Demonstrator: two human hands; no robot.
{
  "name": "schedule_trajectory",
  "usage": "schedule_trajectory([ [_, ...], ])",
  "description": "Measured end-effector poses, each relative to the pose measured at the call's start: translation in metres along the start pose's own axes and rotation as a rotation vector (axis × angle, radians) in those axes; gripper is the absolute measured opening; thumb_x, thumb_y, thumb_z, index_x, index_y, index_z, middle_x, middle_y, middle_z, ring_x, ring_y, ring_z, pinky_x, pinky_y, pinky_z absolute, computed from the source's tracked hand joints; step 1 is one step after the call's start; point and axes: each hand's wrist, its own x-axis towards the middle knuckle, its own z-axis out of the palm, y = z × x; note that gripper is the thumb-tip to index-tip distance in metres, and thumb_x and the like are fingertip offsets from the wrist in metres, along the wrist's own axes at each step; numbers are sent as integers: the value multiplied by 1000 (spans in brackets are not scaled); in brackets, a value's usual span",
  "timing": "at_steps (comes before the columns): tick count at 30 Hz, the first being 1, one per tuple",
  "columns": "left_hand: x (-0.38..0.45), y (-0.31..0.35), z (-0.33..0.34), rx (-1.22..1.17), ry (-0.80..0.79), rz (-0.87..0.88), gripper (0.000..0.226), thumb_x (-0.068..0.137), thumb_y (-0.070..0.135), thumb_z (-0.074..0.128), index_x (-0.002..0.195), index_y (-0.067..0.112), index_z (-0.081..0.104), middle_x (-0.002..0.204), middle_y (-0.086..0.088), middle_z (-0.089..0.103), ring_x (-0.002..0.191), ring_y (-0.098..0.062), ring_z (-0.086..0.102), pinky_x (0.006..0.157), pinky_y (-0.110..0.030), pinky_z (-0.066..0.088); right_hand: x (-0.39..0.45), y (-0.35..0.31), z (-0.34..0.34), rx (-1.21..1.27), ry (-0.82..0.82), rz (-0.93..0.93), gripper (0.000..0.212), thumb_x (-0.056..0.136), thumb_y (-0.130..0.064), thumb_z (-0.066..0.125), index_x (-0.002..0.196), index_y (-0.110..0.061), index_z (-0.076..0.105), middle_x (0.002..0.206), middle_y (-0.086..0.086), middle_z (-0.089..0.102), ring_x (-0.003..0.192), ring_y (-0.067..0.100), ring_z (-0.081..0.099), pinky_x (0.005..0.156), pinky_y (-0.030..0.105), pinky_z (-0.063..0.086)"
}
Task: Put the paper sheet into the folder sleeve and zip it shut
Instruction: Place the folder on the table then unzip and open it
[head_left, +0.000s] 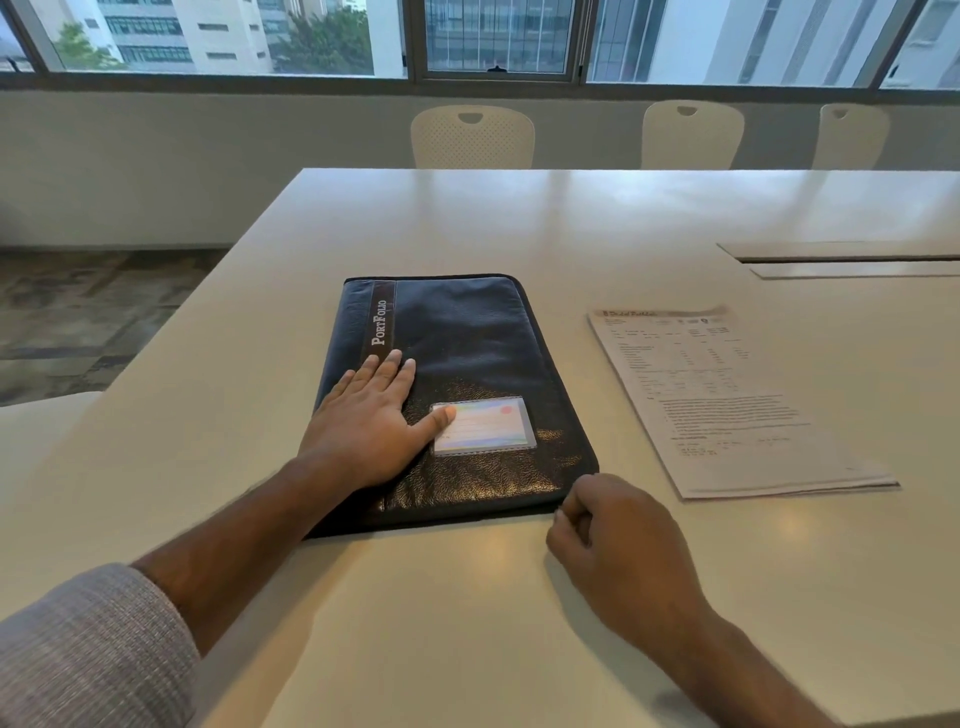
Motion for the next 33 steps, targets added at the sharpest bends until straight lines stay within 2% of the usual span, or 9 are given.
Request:
schedule_trajectory([
  [5, 0, 1, 2, 6, 3, -11, 96, 78, 86, 6, 155, 29, 3, 163, 9, -3, 148, -10, -4, 121, -35, 1, -4, -16, 11, -1, 22, 10, 30, 88, -25, 61, 63, -31, 44, 65, -10, 51, 58, 4, 47, 48, 16, 27],
  [9, 0, 2, 2, 6, 0, -23, 96, 78, 85, 6, 155, 28, 3, 163, 8, -2, 148, -11, -4, 120, -35, 0, -5, -32, 21, -19, 2, 2, 19, 92, -31, 55, 73, -26, 53, 72, -9, 55, 63, 9, 51, 52, 15, 30],
  [15, 2, 3, 1, -8, -35, -36, 93, 80, 83, 8, 155, 27, 3, 163, 8, -4, 149, -12, -5, 119, -35, -2, -4, -60, 38, -38, -44, -24, 18, 93, -35, 49, 82, -23, 56, 83, -7, 59, 72, 13, 53, 62, 28, 41],
  [24, -1, 6, -6, -21, -76, -36, 90, 85, 79, 15, 155, 25, 2, 163, 4, -5, 149, -15, -5, 118, -36, -3, -3, -89, 56, -7, -89, -101, 19, 94, -33, 48, 90, -19, 61, 90, -3, 62, 81, 17, 58, 73, 37, 51],
  [27, -1, 3, -20, -30, -155, 23, 97, 81, 83, 24, 155, 24, 3, 163, 4, -5, 149, -16, -5, 119, -37, 0, -3, -88, 58, 4, -69, -93, 18, 93, -31, 50, 88, -20, 62, 87, -4, 63, 78, 15, 58, 71, 36, 51],
  [30, -4, -23, -43, -78, -333, 147, 109, 66, 91, 33, 154, 33, 5, 163, 10, -6, 148, -13, -7, 119, -43, 6, -4, -83, 55, 14, -24, -56, 17, 91, -31, 52, 83, -22, 64, 80, -8, 62, 71, 13, 56, 64, 32, 50],
  [33, -17, -56, -48, -79, -393, 237, 111, 58, 97, 29, 151, 43, 1, 161, 19, -8, 146, -7, -13, 120, -45, 6, -5, -82, 55, 43, 9, -29, 18, 90, -32, 55, 80, -22, 66, 75, -8, 62, 67, 12, 56, 59, 28, 47],
])
